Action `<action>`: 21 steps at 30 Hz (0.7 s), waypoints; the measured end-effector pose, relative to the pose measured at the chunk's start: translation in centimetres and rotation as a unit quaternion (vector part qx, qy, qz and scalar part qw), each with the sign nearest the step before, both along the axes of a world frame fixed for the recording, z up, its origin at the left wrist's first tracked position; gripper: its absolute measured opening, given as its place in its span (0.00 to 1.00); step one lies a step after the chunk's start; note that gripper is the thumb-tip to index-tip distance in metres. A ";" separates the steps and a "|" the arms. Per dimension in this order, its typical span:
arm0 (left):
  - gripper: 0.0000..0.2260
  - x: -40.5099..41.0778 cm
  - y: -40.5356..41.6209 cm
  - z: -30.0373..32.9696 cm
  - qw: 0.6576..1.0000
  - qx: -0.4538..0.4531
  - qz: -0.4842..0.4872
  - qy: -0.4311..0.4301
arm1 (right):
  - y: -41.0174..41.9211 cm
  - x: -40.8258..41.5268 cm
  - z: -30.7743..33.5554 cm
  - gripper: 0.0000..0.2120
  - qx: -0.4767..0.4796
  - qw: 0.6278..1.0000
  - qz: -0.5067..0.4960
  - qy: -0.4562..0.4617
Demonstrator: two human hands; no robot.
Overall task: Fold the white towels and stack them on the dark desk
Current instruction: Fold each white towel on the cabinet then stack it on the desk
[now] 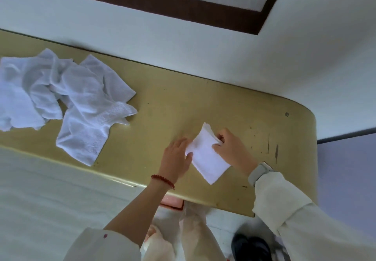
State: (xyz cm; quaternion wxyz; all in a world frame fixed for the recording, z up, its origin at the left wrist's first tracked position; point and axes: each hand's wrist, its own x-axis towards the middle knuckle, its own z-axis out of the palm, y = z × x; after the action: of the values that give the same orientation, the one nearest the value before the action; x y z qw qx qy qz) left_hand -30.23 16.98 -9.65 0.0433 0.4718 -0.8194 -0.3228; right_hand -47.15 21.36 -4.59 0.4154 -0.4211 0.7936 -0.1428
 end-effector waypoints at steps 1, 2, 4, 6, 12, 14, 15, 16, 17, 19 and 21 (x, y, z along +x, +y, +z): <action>0.18 0.9 -0.1 0.5 0.997 0.027 0.059 0.047 | -0.4 0.9 0.8 0.08 -0.012 1.000 0.022 0.010; 0.16 2.2 -0.2 1.1 0.989 0.047 0.115 0.081 | -0.9 2.1 1.6 0.09 -0.025 0.999 0.044 0.019; 0.14 5.5 -0.3 2.4 0.968 0.081 0.207 0.122 | -1.8 5.3 3.3 0.11 -0.059 0.994 0.084 0.025; 0.13 10.1 -0.2 3.6 0.937 0.130 0.282 0.157 | -2.5 9.7 5.1 0.14 -0.094 0.987 0.126 0.012; 0.15 29.8 3.7 8.8 0.737 0.300 0.468 0.385 | -2.3 29.7 10.2 0.17 -0.155 0.955 0.231 -0.106; 0.18 38.0 6.9 10.5 0.697 0.322 0.477 0.429 | -1.0 37.9 12.0 0.15 -0.148 0.946 0.221 -0.185; 0.18 42.1 8.7 11.3 0.687 0.327 0.470 0.446 | -0.3 41.9 12.6 0.15 -0.144 0.941 0.215 -0.221; 0.18 46.3 10.6 12.3 0.683 0.326 0.466 0.458 | 0.6 45.9 13.0 0.14 -0.138 0.935 0.207 -0.253; 0.16 50.5 12.6 13.1 0.681 0.315 0.470 0.465 | 1.6 49.9 13.3 0.14 -0.128 0.930 0.202 -0.279; 0.14 58.5 16.3 14.8 0.675 0.254 0.506 0.473 | 3.6 57.8 13.5 0.13 -0.109 0.920 0.215 -0.310; 0.12 65.9 20.0 16.1 0.672 0.170 0.556 0.460 | 5.7 65.3 13.5 0.10 -0.085 0.908 0.252 -0.323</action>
State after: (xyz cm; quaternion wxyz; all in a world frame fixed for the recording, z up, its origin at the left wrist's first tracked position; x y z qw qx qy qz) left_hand 35.68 36.94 6.40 0.5046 0.6312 -0.2133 -0.5490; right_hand 18.12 27.01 8.89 0.6338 -0.5716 0.4683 -0.2287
